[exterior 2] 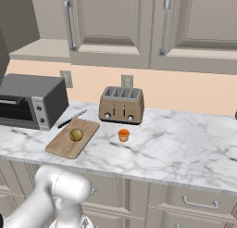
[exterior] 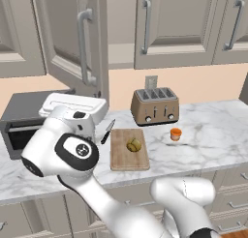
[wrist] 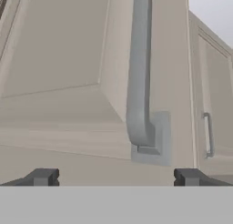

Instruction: Pick the bread, place it on the cutting board, pick the jam, place it on the counter, and close the cabinet.

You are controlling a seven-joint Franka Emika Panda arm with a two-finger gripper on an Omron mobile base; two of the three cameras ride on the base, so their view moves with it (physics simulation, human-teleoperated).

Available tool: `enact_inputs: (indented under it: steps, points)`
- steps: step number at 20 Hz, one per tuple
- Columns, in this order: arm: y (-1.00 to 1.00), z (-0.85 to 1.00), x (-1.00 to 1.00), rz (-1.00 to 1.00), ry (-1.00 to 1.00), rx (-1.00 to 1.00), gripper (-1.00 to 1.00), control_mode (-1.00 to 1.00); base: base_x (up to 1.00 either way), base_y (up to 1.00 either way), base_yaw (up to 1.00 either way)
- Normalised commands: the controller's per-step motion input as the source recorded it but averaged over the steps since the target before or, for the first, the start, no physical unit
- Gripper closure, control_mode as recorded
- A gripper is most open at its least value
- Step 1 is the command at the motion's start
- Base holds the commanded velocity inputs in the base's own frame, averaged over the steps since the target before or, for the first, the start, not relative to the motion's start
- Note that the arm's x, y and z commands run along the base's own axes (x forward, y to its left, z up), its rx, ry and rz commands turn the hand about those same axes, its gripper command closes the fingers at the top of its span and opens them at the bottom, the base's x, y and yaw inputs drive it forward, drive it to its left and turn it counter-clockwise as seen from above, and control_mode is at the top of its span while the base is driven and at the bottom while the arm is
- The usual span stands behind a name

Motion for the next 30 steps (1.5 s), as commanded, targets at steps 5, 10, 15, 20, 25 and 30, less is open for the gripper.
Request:
enact_inputs:
  steps: [5,10,15,20,25,30]
  points:
    - [-0.46,-0.06,0.43,0.0,-0.03,0.0,-1.0,-1.0,0.0,0.0,0.0]
    - [-0.47,-0.02,0.39,0.0,0.0,0.0,-1.0,-1.0,0.0,0.0,0.0]
    - [-0.42,0.0,0.43,0.0,0.0,0.0,-1.0,-1.0,0.0,0.0,0.0]
    - [-0.39,0.0,0.47,0.0,-0.01,0.0,-1.0,-1.0,0.0,0.0,0.0]
    - [-0.39,0.0,0.47,0.0,-0.01,0.0,-1.0,-1.0,0.0,0.0,0.0]
    - [-0.39,0.0,0.45,0.0,-0.01,0.0,-1.0,-1.0,0.0,0.0,0.0]
